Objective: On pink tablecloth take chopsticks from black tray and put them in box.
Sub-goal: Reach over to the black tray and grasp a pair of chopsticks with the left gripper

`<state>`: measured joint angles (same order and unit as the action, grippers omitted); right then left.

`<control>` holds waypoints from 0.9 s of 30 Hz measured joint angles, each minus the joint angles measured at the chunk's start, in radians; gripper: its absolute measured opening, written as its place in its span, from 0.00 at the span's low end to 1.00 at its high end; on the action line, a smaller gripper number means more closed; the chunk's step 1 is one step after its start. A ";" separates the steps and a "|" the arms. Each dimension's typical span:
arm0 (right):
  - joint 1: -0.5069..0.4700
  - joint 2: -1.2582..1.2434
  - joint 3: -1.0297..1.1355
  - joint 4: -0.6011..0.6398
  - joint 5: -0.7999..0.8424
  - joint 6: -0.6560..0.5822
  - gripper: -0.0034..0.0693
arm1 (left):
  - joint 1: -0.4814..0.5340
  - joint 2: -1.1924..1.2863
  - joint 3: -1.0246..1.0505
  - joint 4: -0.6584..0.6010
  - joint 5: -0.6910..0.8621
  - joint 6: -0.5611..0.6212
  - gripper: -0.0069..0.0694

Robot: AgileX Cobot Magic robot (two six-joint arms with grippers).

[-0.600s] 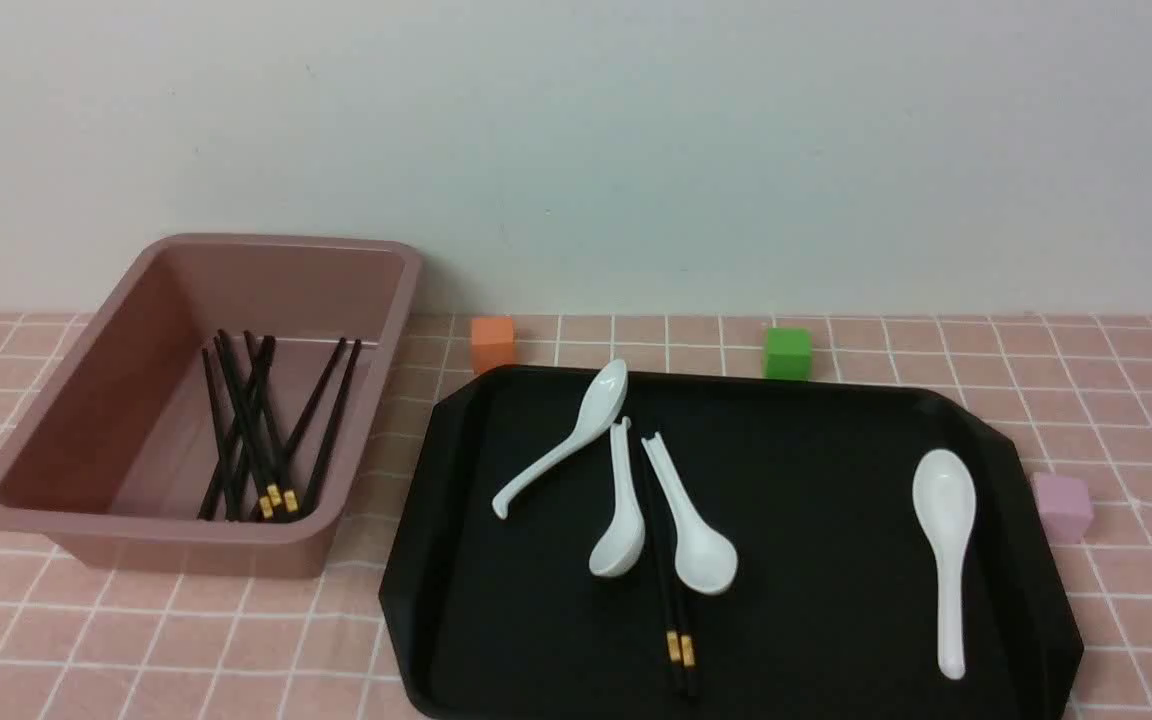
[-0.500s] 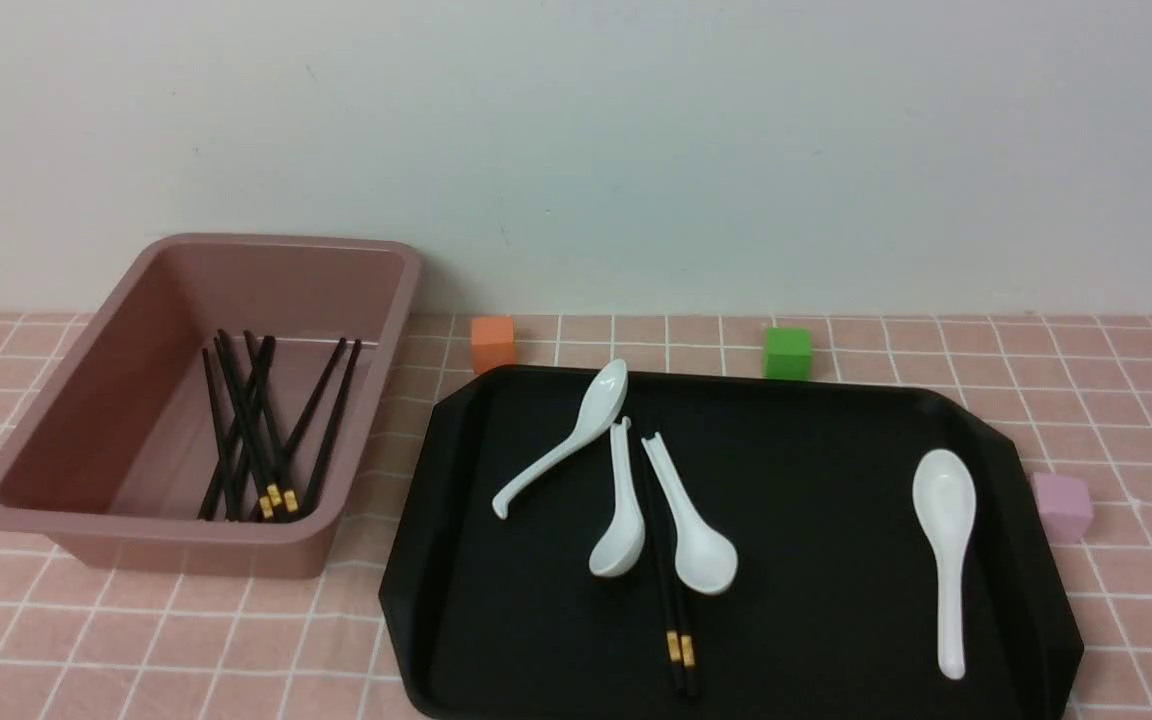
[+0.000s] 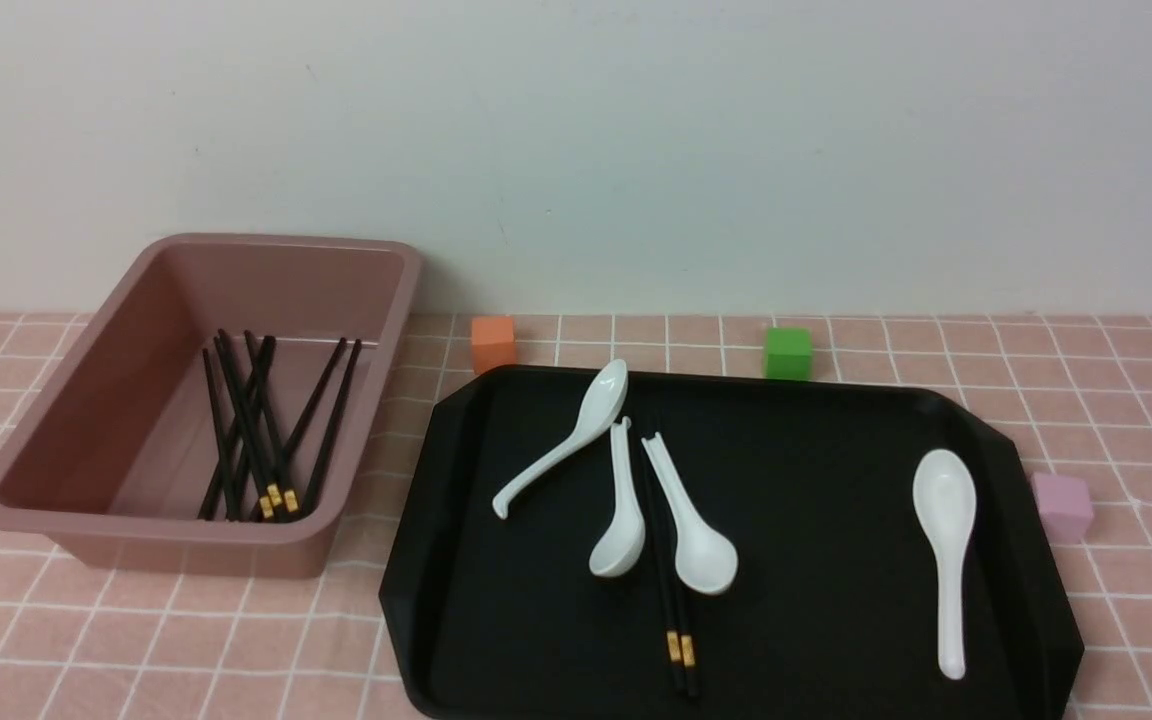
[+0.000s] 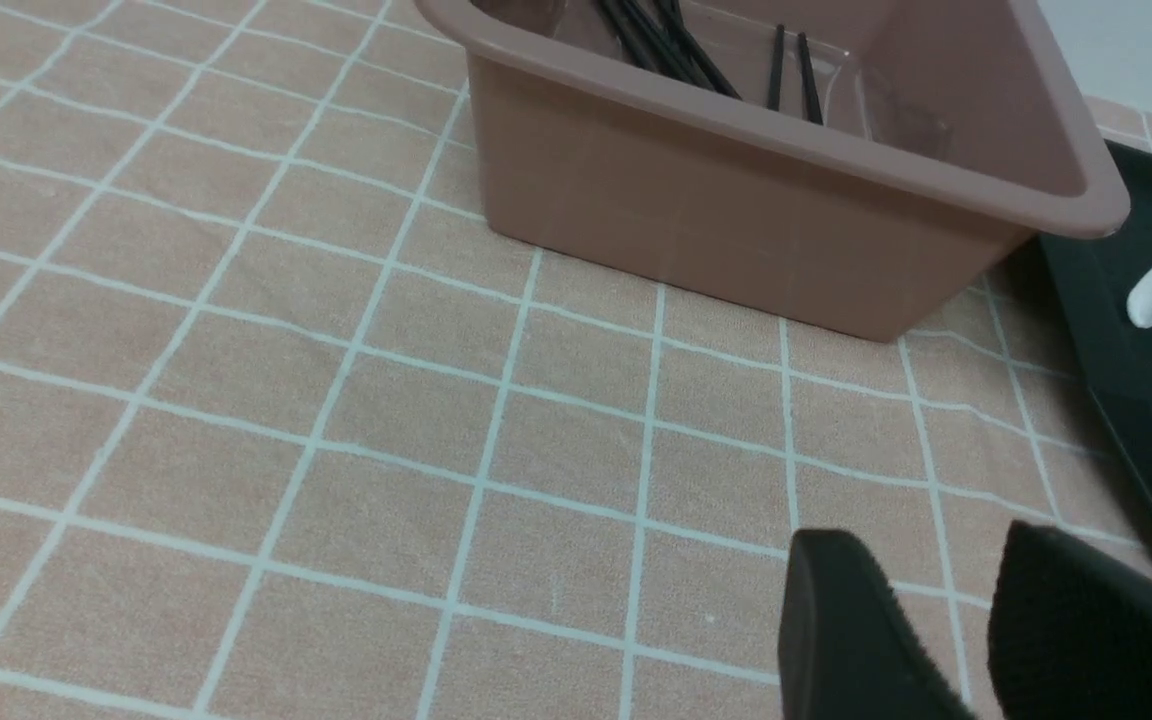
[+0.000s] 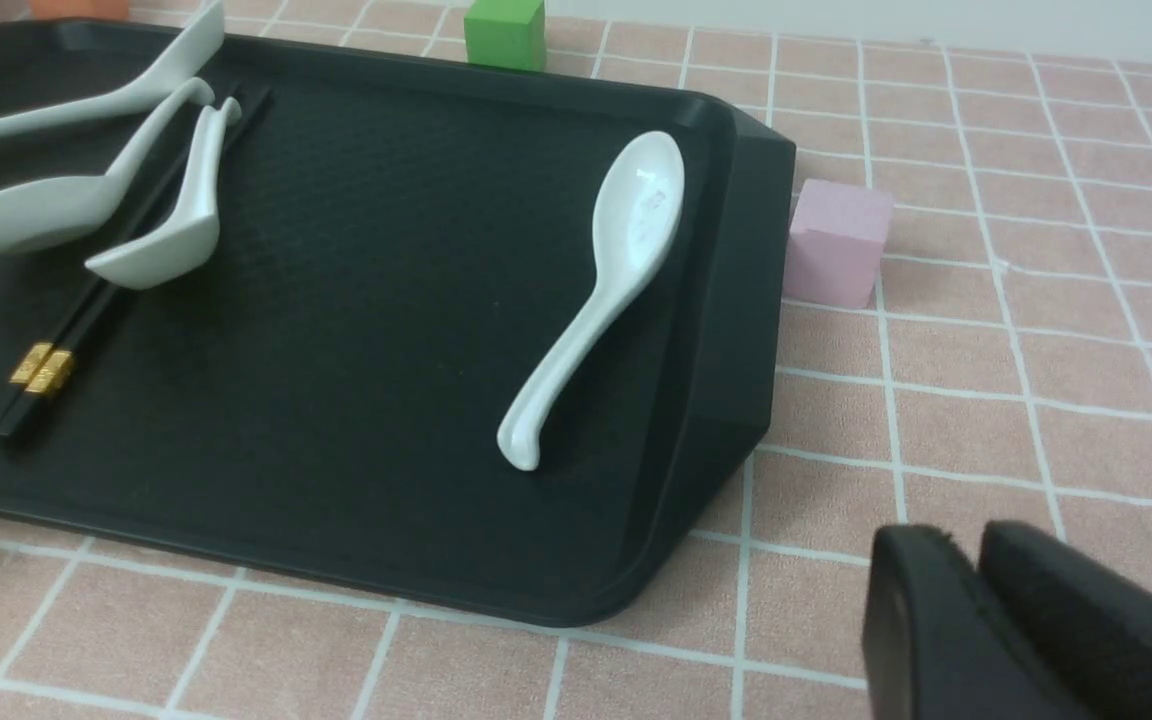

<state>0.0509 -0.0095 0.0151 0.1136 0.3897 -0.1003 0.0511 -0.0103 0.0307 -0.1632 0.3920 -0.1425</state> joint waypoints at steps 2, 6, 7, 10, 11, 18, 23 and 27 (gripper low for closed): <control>0.000 0.000 0.000 0.000 0.000 0.000 0.19 | 0.000 0.000 0.000 0.008 0.000 0.004 0.40; 0.000 0.000 0.000 0.000 0.000 0.000 0.20 | 0.000 0.000 0.000 0.036 -0.018 0.011 0.40; 0.000 0.000 0.000 0.000 0.000 0.000 0.20 | 0.000 0.000 0.000 0.041 -0.022 0.011 0.40; 0.000 0.000 0.000 0.000 0.000 0.000 0.21 | 0.000 0.000 0.000 0.044 -0.027 0.011 0.40; 0.000 0.000 0.000 0.000 0.000 0.000 0.21 | 0.000 0.000 0.000 0.044 -0.028 0.011 0.40; 0.000 0.000 0.000 0.000 0.000 0.000 0.22 | 0.000 0.000 0.000 -0.288 -0.127 -0.168 0.40; 0.000 0.000 0.000 0.000 0.000 0.000 0.23 | 0.000 0.000 0.000 -0.556 -0.229 -0.248 0.40; 0.000 0.000 0.000 0.000 0.000 0.000 0.23 | 0.000 0.000 -0.011 -0.589 -0.226 -0.248 0.38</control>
<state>0.0509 -0.0095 0.0151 0.1136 0.3897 -0.1003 0.0511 -0.0103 0.0194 -0.7521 0.1661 -0.3905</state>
